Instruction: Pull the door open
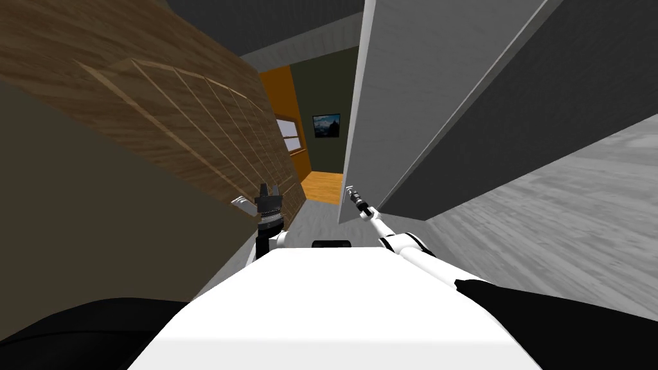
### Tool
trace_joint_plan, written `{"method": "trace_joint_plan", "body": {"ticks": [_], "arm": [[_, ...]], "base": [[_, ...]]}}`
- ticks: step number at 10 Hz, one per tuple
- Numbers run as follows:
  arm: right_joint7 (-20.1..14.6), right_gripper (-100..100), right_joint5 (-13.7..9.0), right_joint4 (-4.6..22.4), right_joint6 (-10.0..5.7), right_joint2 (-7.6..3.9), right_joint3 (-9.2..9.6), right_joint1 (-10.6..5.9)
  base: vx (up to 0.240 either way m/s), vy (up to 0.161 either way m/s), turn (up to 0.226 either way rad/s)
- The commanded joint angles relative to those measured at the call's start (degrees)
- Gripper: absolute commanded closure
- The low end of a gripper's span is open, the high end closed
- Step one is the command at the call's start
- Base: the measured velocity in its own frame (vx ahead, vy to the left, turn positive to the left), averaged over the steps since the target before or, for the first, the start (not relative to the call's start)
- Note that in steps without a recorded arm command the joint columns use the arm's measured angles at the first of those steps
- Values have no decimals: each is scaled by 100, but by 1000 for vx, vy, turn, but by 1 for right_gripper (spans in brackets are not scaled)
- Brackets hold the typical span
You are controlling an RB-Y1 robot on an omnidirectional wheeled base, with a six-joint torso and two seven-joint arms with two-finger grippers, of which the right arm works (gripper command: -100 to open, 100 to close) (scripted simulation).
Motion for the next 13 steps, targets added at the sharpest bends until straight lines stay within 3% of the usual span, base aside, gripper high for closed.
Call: {"method": "trace_joint_plan", "body": {"ticks": [1,4,5,6,13], "arm": [[-181,100,108,4,-126,-68,127,28],[-453,100,273,-65,-284,-150,334,57],[-376,100,247,-28,-253,-109,304,52],[-546,100,363,-72,-407,-168,421,108],[-1268,100,849,-364,-1050,-496,860,266]], "base": [[-212,-154,44],[-192,-180,33],[-85,-88,27],[-87,-107,-3],[-145,-162,1]]}}
